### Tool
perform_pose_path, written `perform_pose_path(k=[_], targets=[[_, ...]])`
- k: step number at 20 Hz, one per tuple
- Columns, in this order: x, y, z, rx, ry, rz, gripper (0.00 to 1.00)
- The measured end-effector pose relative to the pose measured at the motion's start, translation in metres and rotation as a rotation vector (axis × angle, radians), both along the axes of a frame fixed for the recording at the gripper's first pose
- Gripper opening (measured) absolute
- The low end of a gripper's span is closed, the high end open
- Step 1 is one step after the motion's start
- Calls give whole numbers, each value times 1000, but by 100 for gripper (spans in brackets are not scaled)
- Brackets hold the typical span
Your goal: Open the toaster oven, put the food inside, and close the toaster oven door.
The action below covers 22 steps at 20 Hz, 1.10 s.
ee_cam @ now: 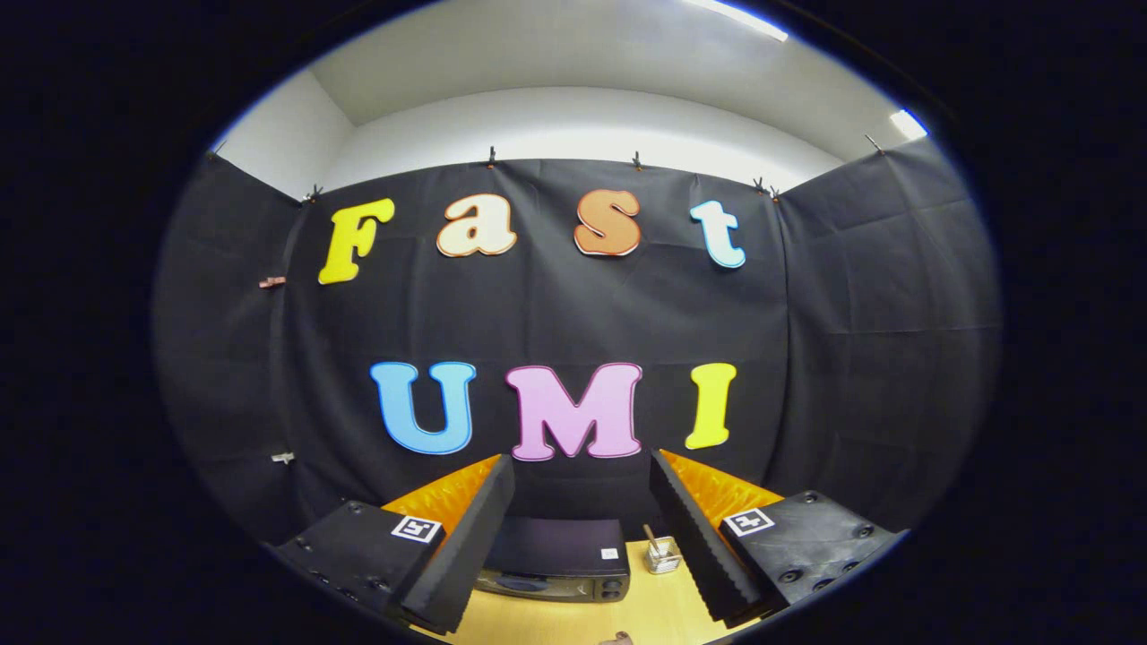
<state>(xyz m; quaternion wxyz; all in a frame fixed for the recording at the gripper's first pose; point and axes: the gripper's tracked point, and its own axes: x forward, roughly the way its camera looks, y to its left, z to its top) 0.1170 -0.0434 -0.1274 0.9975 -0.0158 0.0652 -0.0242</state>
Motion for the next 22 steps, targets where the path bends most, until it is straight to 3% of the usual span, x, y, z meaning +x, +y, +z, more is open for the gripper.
perform_pose_path(k=[22], targets=[[10, 27, -12, -9, -1, 42, 98]])
